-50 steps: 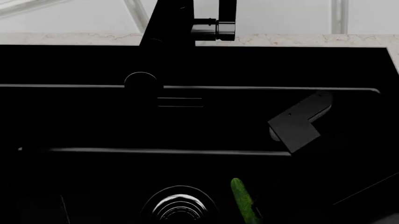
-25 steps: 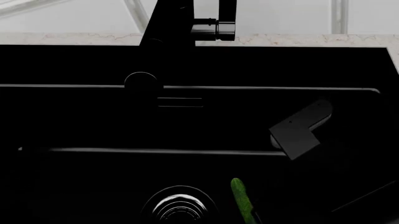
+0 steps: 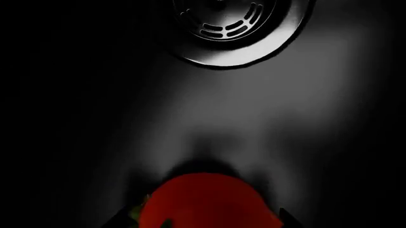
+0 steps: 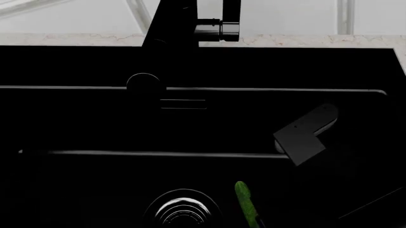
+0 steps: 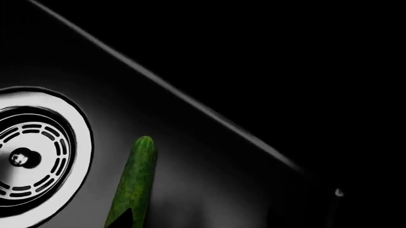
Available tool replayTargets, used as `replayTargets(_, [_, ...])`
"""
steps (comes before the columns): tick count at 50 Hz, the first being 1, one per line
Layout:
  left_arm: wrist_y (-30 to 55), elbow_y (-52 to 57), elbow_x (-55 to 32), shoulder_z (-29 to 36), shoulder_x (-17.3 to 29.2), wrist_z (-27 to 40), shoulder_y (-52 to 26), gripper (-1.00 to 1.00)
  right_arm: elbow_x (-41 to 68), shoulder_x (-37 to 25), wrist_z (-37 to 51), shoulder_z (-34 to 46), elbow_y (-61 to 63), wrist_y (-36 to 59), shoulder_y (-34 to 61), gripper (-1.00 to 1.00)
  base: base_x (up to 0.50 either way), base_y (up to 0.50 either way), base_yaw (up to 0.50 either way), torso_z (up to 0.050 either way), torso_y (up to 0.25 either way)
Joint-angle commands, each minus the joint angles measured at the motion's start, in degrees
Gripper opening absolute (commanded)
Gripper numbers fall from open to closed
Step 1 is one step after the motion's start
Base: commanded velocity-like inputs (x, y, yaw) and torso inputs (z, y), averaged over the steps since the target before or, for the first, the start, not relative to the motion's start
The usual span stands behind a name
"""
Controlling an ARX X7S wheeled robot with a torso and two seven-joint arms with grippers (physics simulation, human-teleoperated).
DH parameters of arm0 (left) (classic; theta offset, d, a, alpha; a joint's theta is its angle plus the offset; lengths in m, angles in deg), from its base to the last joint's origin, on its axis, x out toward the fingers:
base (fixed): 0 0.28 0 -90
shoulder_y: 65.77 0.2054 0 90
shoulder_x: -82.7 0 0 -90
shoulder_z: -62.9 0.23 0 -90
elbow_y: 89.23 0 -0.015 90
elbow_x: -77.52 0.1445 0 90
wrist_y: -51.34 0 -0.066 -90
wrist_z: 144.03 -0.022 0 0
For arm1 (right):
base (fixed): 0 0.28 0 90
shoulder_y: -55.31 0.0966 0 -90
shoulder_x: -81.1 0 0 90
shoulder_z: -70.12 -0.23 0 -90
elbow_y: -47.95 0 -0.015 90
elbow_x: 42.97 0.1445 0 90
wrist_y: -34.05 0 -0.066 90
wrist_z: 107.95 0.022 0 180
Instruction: Pick the vegetables from the sink and place them on the cutting board.
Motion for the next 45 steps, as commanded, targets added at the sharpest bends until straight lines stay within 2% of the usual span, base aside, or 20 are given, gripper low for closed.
replayTargets(1, [-1.4,-4.2,0.8,-0.5,-2.2,-0.2,2.0,1.0,-1.8,1.2,-1.8,-0.8,-0.2,-1.1,-0.6,1.0,0.02,0.02,0.0,0.0,0.0])
replayTargets(7, [-2.5,-4.7,1.4,1.3,-2.2,-0.5,2.8,1.0,-1.5,1.2,-1.4,-1.0,0.5,-0.5,-0.7,1.0,0.02,0.01,0.0,0.0,0.0])
replayTargets(8, [-3.8,-5.1,2.1,1.2,-2.3,0.3,2.7,-1.0,-1.6,1.2,-1.4,-0.9,0.3,-0.7,-0.9,1.0,0.02,0.0,0.0,0.0,0.0])
replayTargets(17, [-4.9,-5.2,4.3,-1.5,-3.2,5.4,1.1,-1.0,-1.3,1.1,-1.1,-1.2,0.8,-0.3,-0.9,1.0,0.02,0.01,0.0,-0.002,-0.004])
replayTargets(25, [-2.3,1.5,4.6,-5.7,-2.1,9.0,-0.5,-1.0,-2.1,1.6,-1.7,0.4,-1.2,-0.6,0.5,1.0,0.02,0.0,0.0,0.0,0.0])
replayTargets(39, [-1.7,5.8,4.1,-11.0,-2.1,12.6,-0.5,-1.0,-1.7,7.4,-7.2,6.6,-10.1,6.8,12.2,1.0,0.02,0.0,0.0,0.0,0.0])
replayTargets(45, [-1.6,6.6,3.8,-12.3,-2.0,13.4,-0.4,-1.0,-1.9,9.6,-10.6,9.8,-15.7,5.7,14.9,1.0,0.02,0.0,0.0,0.0,0.0])
